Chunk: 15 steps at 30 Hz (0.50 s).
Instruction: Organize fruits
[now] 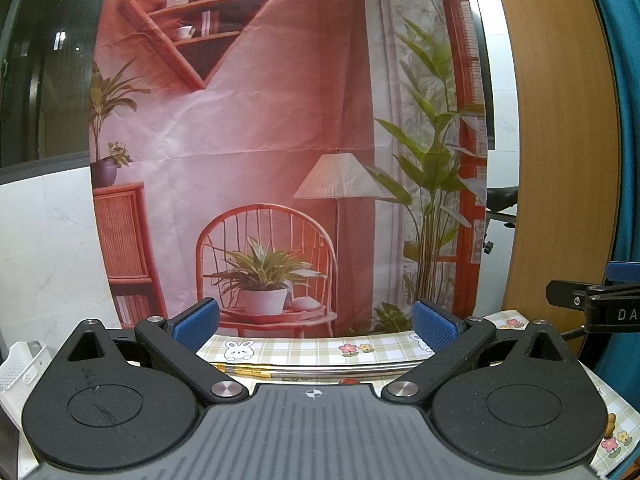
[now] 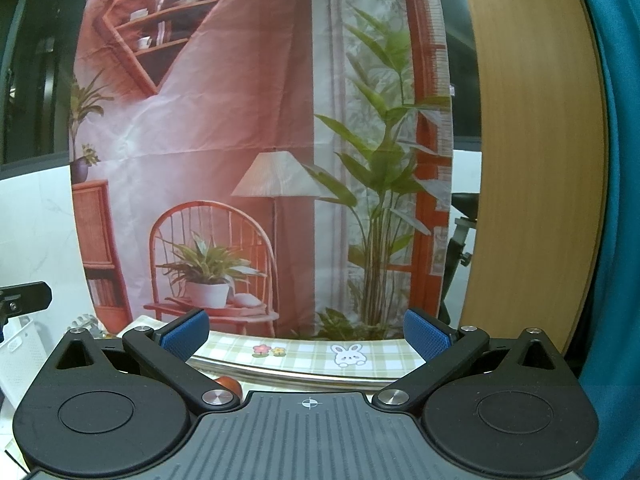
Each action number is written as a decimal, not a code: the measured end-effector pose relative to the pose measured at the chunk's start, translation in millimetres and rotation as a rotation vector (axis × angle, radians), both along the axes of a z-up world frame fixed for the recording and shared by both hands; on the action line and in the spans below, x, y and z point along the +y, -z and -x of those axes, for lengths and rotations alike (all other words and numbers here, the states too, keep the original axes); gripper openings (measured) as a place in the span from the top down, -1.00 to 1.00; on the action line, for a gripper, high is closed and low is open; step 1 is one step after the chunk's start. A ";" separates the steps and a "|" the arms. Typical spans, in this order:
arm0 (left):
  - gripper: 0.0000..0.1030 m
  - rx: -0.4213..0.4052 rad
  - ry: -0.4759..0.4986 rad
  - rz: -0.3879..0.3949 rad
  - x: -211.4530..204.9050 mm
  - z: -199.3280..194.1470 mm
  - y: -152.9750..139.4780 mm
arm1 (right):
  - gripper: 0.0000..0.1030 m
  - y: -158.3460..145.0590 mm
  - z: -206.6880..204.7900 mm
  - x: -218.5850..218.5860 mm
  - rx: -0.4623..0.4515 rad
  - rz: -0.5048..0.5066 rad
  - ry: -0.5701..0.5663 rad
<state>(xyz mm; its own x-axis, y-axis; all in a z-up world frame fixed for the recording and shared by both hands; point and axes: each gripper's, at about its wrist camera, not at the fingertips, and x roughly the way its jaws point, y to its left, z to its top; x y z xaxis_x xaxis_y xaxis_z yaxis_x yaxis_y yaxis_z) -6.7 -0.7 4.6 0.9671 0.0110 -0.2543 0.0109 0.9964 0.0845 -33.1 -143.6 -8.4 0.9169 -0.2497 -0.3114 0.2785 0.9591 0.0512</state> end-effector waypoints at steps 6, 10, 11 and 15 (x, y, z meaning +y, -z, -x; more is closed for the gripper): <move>-1.00 0.000 -0.001 0.001 0.1 -0.7 0.2 | -1.00 0.3 -0.3 -0.2 0.000 -0.001 0.004; -1.00 0.000 -0.001 -0.001 0.2 -1.4 -2.6 | -1.00 0.1 0.1 -0.2 0.000 -0.001 0.003; -1.00 -0.001 -0.001 -0.001 -0.2 -1.0 -3.4 | -1.00 0.4 -0.2 -0.6 0.000 -0.001 0.002; -1.00 -0.004 0.003 -0.002 -3.8 1.5 -3.9 | -1.00 0.2 0.1 -0.4 -0.001 -0.001 0.002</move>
<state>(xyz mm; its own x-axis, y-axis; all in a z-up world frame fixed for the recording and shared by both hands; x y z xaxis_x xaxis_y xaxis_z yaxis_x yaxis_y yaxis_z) -8.2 -4.5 8.4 0.9681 0.0090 -0.2506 0.0131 0.9962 0.0864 -33.2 -144.0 -8.5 0.9167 -0.2516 -0.3104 0.2808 0.9583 0.0525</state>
